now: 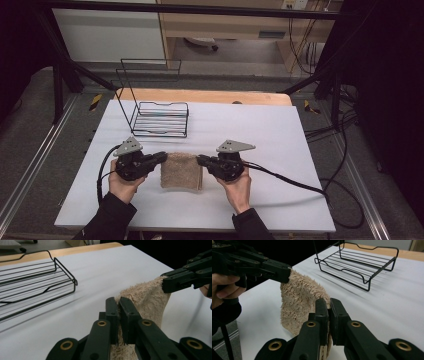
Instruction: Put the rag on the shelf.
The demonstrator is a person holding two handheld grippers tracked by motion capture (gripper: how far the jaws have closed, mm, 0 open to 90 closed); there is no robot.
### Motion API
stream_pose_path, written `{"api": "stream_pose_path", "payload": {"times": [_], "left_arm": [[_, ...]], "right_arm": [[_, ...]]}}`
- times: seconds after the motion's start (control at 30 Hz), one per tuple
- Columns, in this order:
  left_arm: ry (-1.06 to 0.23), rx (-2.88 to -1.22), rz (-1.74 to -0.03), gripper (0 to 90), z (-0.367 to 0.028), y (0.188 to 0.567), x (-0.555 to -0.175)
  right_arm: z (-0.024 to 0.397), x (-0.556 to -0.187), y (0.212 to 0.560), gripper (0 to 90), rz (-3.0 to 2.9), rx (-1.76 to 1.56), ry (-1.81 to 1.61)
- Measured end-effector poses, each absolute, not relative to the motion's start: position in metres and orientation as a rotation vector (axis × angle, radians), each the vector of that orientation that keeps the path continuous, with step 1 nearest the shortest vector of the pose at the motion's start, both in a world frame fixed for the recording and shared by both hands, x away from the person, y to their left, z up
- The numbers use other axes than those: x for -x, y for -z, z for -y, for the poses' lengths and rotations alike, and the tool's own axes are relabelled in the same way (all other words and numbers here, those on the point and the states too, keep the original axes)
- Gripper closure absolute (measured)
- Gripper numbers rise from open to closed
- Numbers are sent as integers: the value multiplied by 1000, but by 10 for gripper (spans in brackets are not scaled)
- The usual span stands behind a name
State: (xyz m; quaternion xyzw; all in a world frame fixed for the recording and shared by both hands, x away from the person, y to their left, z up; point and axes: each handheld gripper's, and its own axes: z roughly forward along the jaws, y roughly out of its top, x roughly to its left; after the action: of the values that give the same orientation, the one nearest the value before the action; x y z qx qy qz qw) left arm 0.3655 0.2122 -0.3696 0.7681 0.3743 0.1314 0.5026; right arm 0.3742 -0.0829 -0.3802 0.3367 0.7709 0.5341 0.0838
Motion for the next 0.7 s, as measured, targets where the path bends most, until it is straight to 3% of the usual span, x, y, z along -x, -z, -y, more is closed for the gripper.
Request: {"api": "stream_pose_path", "payload": {"times": [0.7], "left_arm": [[-407, -1753, -858, 845, -214, 338, -355]], "right_arm": [[85, -371, 344, 855, -2207, -885, -1660]]}}
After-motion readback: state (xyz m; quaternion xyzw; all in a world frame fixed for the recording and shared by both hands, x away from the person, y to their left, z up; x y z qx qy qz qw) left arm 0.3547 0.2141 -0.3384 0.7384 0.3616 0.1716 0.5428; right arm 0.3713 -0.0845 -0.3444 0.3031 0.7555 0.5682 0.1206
